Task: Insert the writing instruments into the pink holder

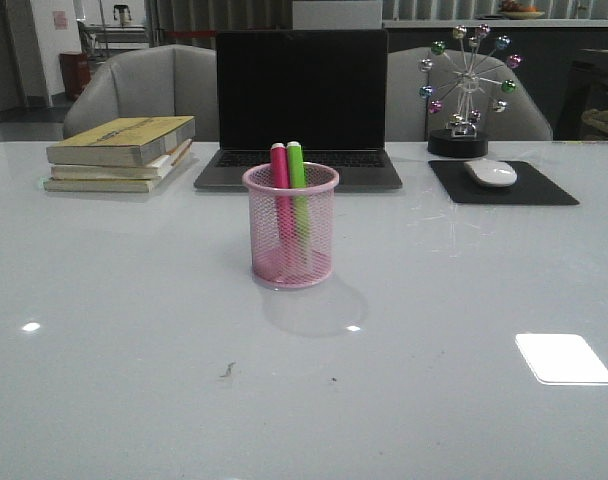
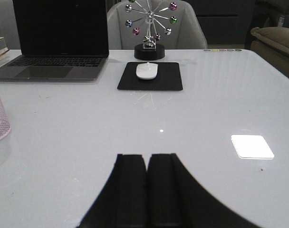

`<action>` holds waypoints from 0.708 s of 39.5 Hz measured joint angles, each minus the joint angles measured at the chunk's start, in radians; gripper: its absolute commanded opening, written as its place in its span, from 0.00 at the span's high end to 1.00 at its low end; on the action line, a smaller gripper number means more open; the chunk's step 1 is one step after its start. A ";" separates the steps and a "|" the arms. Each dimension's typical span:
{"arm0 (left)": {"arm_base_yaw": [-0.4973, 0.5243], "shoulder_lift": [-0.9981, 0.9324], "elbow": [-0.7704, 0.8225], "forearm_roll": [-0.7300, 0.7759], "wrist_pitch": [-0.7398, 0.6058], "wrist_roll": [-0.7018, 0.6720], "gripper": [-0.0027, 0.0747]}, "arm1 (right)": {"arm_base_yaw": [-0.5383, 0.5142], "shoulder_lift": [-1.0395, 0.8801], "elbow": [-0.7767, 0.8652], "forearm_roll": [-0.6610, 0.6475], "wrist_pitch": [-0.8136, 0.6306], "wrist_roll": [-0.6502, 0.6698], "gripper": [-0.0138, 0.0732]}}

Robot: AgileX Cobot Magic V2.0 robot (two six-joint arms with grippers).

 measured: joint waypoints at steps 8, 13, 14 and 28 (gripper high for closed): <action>0.000 -0.127 0.114 0.000 -0.002 0.000 0.85 | 0.000 0.000 0.000 0.000 0.000 0.000 0.81; 0.000 -0.173 0.159 -0.005 -0.010 0.000 0.85 | 0.000 0.000 0.000 0.000 0.000 0.000 0.81; 0.000 -0.173 0.167 -0.005 -0.010 0.000 0.85 | 0.000 0.000 0.000 0.000 0.000 0.000 0.81; 0.000 -0.173 0.243 -0.005 -0.046 0.000 0.85 | 0.000 0.000 0.000 0.000 0.000 0.000 0.81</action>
